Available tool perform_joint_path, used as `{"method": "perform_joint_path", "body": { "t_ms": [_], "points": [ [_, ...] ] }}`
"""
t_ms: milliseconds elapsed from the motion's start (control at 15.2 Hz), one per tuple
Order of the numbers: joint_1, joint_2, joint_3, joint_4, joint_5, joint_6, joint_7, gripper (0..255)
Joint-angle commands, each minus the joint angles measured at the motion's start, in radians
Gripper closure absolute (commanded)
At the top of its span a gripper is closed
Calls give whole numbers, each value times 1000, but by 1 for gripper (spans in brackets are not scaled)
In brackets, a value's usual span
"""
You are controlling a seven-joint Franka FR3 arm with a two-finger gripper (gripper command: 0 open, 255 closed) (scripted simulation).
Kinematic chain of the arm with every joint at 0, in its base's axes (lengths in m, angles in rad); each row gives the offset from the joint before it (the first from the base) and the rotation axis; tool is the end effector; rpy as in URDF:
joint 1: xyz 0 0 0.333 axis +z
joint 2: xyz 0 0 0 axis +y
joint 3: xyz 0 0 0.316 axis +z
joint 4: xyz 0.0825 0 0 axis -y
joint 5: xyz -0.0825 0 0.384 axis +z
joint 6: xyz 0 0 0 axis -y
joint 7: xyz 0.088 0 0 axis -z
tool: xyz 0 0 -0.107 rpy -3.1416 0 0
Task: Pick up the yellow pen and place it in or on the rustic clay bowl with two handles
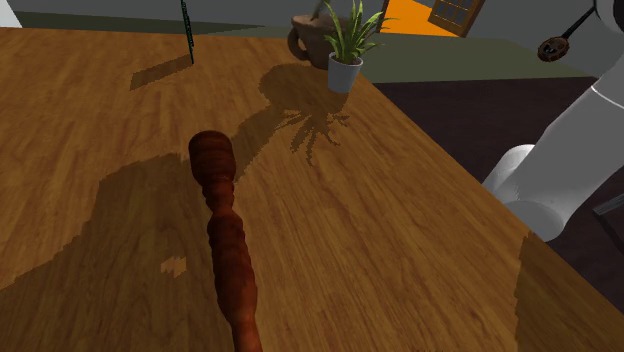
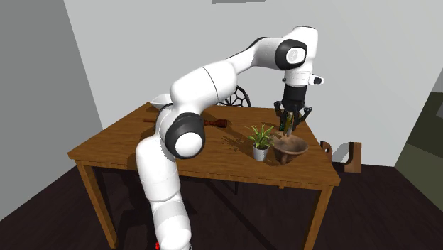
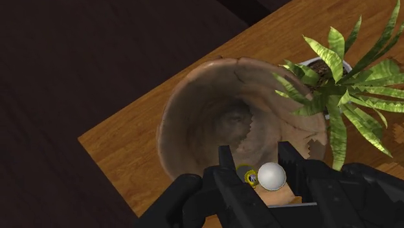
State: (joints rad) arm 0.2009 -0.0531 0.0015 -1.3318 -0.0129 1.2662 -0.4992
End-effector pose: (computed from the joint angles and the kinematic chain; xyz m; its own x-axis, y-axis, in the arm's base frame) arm 0.4864 0.0982 0.7344 0.7662 0.6424 -0.0169 0.6426 -0.7662 0.0050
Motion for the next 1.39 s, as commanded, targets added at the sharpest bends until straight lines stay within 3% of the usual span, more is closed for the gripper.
{"method": "perform_joint_path", "body": {
  "t_ms": [0, 594, 1122, 1188, 1320],
  "points": [
    [-1, -23, -1, -58, 0, 36, -1, 255],
    [0, -89, -1, -264, 1, 175, 0, 255],
    [6, -89, -7, -264, 0, 175, 1, 255],
    [8, -82, -4, -253, 0, 171, 5, 0],
    [8, -93, -3, -265, 0, 173, 8, 0]
  ]
}}
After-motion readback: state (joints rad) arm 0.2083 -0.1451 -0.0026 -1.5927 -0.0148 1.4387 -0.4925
